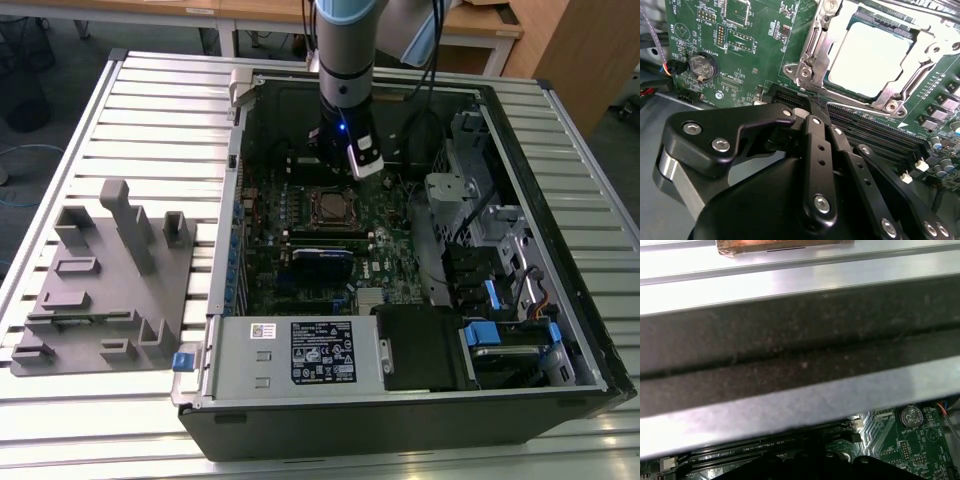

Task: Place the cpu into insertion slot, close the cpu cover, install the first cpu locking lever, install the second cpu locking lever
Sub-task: 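Install the first cpu locking lever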

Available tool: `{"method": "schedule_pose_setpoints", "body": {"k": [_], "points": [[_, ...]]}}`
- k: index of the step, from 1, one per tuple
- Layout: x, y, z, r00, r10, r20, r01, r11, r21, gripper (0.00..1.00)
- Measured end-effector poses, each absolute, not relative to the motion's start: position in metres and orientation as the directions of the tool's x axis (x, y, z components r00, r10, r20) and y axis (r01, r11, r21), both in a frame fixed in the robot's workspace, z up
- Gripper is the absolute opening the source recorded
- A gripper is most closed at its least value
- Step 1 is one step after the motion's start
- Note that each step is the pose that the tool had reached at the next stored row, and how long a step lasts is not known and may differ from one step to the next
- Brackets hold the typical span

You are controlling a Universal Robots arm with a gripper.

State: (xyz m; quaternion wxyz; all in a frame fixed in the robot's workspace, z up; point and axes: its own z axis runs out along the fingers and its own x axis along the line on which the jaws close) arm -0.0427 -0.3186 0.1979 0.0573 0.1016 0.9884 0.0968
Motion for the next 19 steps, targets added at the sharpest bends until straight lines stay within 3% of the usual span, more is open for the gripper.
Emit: {"method": "schedule_pose_setpoints", "body": {"k": [19], "points": [[-0.0471,-0.3187,0.1977,-0.957,0.274,-0.098,0.249,0.945,0.213,0.10]]}}
